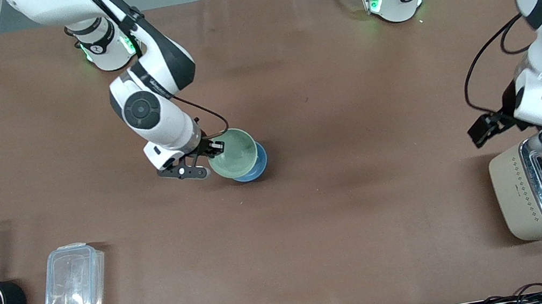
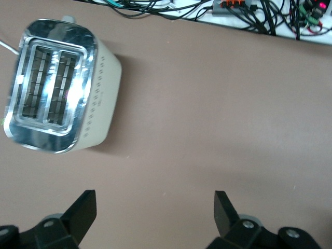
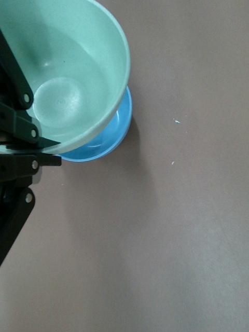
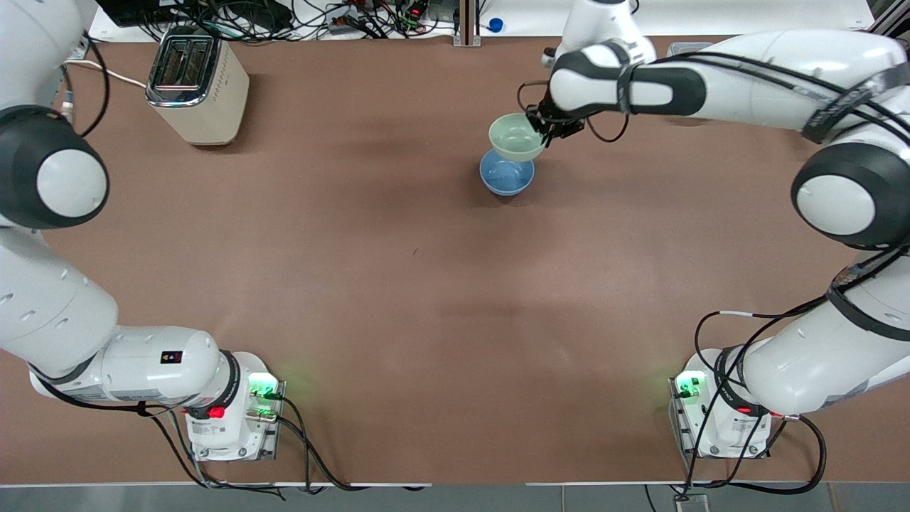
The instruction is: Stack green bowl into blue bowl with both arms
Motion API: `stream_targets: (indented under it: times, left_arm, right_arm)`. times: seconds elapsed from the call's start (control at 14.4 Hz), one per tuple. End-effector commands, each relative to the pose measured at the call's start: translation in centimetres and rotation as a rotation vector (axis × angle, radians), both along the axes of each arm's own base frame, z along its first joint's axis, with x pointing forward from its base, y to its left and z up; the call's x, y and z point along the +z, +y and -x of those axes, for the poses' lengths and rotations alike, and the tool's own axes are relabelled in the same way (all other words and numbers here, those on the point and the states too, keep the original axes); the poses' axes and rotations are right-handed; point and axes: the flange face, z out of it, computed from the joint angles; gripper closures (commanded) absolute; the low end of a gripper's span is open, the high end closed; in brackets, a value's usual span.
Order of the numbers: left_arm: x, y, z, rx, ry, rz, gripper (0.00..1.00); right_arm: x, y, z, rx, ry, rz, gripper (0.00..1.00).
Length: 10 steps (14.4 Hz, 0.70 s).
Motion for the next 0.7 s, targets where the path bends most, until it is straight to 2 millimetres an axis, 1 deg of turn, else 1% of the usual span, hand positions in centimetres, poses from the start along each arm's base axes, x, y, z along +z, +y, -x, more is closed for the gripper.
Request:
stream_targets:
  times: [0.0, 0.07, 0.14, 0.21, 0.28, 0.49, 0.63]
  left_arm:
    - [3.3, 1.7, 1.7, -0.101, 0.041, -0.027, 0.0]
    - [4.3, 2.3, 2.5, -0.157, 0.05, -0.019, 0.0]
    - [5.2, 3.7, 3.3, -0.169, 0.048, -0.016, 0.0]
    - [5.3, 4.3, 4.3, -0.181, 0.076, -0.017, 0.0]
    - [5.5, 4.8, 5.8, -0.185, 0.106, -0.005, 0.0]
    - [5.6, 5.5, 8.5, -0.201, 0.125, 0.005, 0.0]
    - [5.7, 5.4, 10.1, -0.199, 0.129, 0.043, 0.0]
  right_arm:
    - [-1.1, 0.9, -0.3, -0.021, -0.023, 0.021, 1.0]
    - [-1.6, 1.3, -0.1, -0.026, -0.023, 0.017, 1.0]
    - [-1.9, 1.8, 0.2, -0.026, -0.021, 0.018, 1.0]
    - [-2.2, 2.5, 0.6, -0.012, -0.022, 0.021, 1.0]
    - [-2.8, 2.4, 0.7, -0.01, -0.017, 0.025, 1.0]
    - [-4.9, 2.4, 2.2, 0.0, -0.027, 0.022, 1.0]
    - [-5.0, 2.5, 2.3, -0.002, -0.036, 0.014, 1.0]
